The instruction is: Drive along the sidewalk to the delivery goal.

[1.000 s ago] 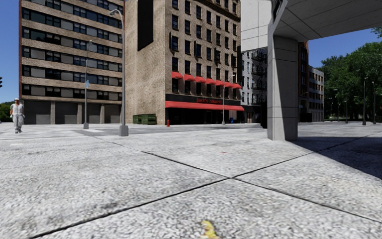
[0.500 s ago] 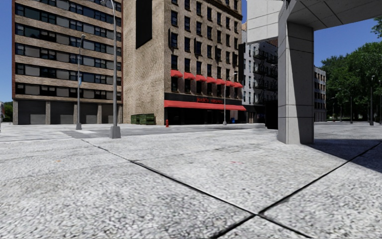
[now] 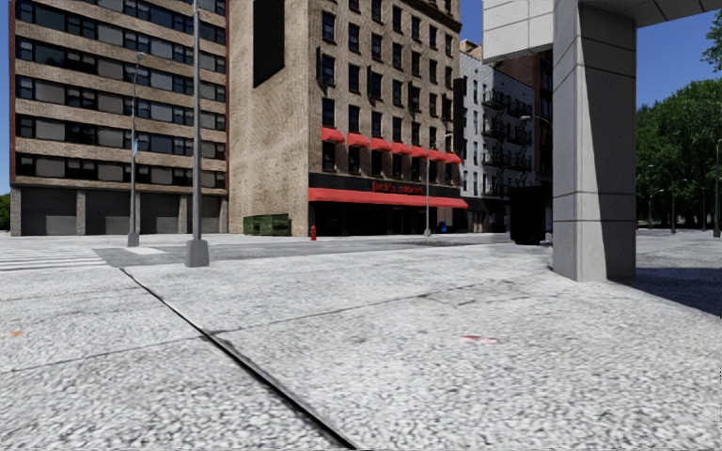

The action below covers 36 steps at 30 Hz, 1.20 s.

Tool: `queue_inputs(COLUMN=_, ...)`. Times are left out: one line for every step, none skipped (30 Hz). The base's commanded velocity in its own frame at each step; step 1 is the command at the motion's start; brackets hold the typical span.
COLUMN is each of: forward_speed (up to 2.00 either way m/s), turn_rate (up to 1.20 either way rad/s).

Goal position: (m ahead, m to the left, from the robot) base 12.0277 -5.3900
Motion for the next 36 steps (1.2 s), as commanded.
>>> queue_inputs(forward_speed=2.00, turn_rate=0.00)
queue_inputs(forward_speed=2.00, turn_rate=0.00)
queue_inputs(forward_speed=2.00, turn_rate=0.00)
queue_inputs(forward_speed=2.00, turn_rate=0.00)
queue_inputs(forward_speed=2.00, turn_rate=0.00)
queue_inputs(forward_speed=2.00, turn_rate=0.00)
queue_inputs(forward_speed=2.00, turn_rate=0.00)
queue_inputs(forward_speed=2.00, turn_rate=0.00)
queue_inputs(forward_speed=2.00, turn_rate=0.00)
queue_inputs(forward_speed=2.00, turn_rate=0.00)
queue_inputs(forward_speed=2.00, turn_rate=0.00)
queue_inputs(forward_speed=2.00, turn_rate=0.00)
queue_inputs(forward_speed=2.00, turn_rate=0.00)
queue_inputs(forward_speed=2.00, turn_rate=0.00)
queue_inputs(forward_speed=2.00, turn_rate=0.00)
queue_inputs(forward_speed=2.00, turn_rate=0.00)
queue_inputs(forward_speed=2.00, turn_rate=0.00)
queue_inputs(forward_speed=2.00, turn_rate=0.00)
queue_inputs(forward_speed=2.00, turn_rate=0.00)
queue_inputs(forward_speed=2.00, turn_rate=0.00)
queue_inputs(forward_speed=2.00, turn_rate=0.00)
queue_inputs(forward_speed=2.00, turn_rate=0.00)
queue_inputs(forward_speed=2.00, turn_rate=0.00)
queue_inputs(forward_speed=2.00, turn_rate=0.00)
queue_inputs(forward_speed=2.00, turn_rate=0.00)
queue_inputs(forward_speed=2.00, turn_rate=0.00)
queue_inputs(forward_speed=2.00, turn_rate=0.00)
queue_inputs(forward_speed=2.00, turn_rate=0.00)
queue_inputs(forward_speed=2.00, turn_rate=0.00)
queue_inputs(forward_speed=2.00, turn_rate=0.00)
queue_inputs(forward_speed=2.00, turn_rate=0.00)
queue_inputs(forward_speed=2.00, turn_rate=0.00)
queue_inputs(forward_speed=2.00, turn_rate=0.00)
queue_inputs(forward_speed=2.00, turn_rate=0.00)
queue_inputs(forward_speed=2.00, turn_rate=0.00)
queue_inputs(forward_speed=2.00, turn_rate=0.00)
